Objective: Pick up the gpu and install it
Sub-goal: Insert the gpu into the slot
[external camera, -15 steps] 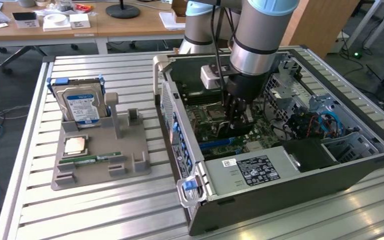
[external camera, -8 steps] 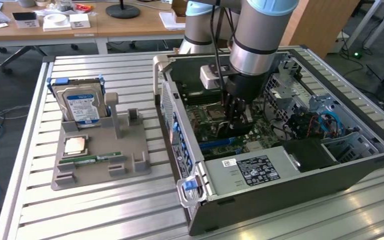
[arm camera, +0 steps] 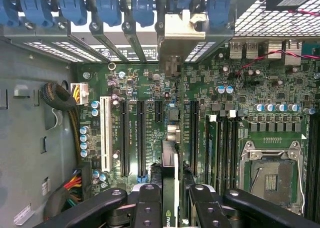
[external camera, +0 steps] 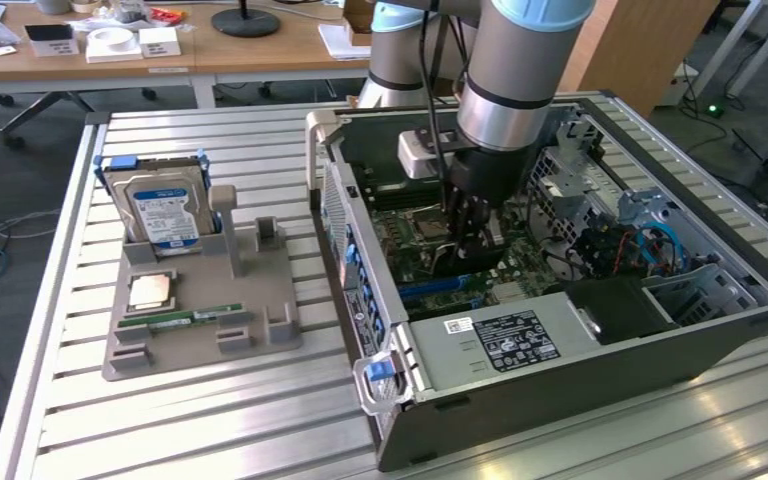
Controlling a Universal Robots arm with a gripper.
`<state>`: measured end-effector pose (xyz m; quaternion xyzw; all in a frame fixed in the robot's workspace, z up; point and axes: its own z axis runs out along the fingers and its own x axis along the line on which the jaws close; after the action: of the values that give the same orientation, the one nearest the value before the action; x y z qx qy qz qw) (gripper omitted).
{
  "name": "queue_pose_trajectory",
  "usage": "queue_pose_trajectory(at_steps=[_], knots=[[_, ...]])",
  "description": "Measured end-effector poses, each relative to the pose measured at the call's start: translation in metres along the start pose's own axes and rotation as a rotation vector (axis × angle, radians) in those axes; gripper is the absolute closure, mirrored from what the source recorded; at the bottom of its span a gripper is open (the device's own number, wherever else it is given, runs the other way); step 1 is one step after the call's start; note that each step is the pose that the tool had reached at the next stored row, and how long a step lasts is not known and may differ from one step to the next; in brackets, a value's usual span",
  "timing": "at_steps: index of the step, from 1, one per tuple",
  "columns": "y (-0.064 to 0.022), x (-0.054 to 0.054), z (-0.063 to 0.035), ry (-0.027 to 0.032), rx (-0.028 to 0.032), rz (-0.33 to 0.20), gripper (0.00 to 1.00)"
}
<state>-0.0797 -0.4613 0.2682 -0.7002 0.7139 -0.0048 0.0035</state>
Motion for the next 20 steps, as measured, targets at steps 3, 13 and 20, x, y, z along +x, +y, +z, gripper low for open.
queue_pose_trajectory(at_steps=[3, 13, 20], knots=[[0.0002, 0.0000, 0.0000, 0.0000, 0.0000, 0.000, 0.74], [0.0024, 0.0000, 0.0001, -0.0001, 0.0000, 0.000, 0.74], [0.0036, 0.0000, 0.0002, -0.0001, 0.0001, 0.000, 0.74]])
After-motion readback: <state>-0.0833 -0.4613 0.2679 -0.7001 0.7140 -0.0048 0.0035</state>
